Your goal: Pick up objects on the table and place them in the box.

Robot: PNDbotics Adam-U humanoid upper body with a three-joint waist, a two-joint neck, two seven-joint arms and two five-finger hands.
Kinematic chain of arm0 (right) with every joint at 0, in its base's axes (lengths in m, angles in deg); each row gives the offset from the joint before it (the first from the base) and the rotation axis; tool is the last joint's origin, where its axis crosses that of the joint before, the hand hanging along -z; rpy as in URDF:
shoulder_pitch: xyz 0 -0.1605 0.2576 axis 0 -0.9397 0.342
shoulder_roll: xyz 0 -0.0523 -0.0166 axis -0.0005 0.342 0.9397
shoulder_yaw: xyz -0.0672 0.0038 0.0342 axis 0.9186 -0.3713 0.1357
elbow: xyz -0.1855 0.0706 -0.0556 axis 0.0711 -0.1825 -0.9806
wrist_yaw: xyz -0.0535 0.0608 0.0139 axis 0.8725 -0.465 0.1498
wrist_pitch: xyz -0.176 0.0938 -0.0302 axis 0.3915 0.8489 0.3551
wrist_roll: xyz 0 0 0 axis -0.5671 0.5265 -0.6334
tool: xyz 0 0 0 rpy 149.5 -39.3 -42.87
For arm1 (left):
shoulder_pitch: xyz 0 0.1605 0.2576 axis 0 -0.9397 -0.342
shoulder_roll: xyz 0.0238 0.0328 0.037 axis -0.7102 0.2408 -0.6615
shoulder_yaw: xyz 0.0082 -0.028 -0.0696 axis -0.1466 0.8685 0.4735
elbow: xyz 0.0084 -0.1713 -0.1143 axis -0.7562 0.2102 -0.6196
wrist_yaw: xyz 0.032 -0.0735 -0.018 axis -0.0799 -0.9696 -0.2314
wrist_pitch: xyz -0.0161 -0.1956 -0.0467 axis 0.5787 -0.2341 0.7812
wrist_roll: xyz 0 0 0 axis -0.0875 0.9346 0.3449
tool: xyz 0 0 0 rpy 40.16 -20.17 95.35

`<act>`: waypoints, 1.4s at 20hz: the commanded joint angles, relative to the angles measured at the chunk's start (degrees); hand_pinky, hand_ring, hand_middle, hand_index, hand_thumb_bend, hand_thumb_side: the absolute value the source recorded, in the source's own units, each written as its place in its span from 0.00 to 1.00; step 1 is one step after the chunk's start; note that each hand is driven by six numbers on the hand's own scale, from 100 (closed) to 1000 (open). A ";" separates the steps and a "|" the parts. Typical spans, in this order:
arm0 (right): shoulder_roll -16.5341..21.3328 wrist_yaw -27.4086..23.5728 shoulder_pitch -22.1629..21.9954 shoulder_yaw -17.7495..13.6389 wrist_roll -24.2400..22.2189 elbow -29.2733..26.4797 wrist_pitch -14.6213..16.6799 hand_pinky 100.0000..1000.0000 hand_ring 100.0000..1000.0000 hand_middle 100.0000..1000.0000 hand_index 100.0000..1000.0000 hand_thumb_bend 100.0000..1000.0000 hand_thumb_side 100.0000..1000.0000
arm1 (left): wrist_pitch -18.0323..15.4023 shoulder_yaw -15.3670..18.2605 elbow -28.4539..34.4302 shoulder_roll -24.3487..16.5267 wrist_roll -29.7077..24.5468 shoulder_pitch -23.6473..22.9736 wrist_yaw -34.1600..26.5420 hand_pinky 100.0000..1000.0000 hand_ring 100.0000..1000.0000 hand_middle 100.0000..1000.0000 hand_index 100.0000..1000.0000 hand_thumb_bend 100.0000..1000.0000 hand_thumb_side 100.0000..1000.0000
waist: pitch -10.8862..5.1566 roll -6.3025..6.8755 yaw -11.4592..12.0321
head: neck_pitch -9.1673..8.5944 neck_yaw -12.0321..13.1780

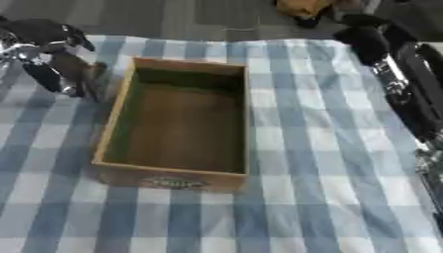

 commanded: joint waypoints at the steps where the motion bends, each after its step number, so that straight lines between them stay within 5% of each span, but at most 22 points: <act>1: 1.57 -0.17 0.83 -0.34 -0.02 -0.48 0.10 0.87 0.83 0.70 0.87 0.45 1.00 | -0.05 0.63 0.28 -0.75 -0.58 1.67 0.62 0.78 0.78 0.78 0.87 0.51 0.25 | -1.02 -0.01 -0.05 | -0.70 0.08; 28: 1.15 -0.71 0.51 0.07 -0.80 -0.48 0.09 0.87 0.83 0.70 0.87 0.41 1.00 | 1.95 1.33 -0.78 -0.60 3.85 1.76 11.96 0.68 0.74 0.74 0.84 0.40 0.21 | -0.03 -0.33 -0.16 | -2.16 0.92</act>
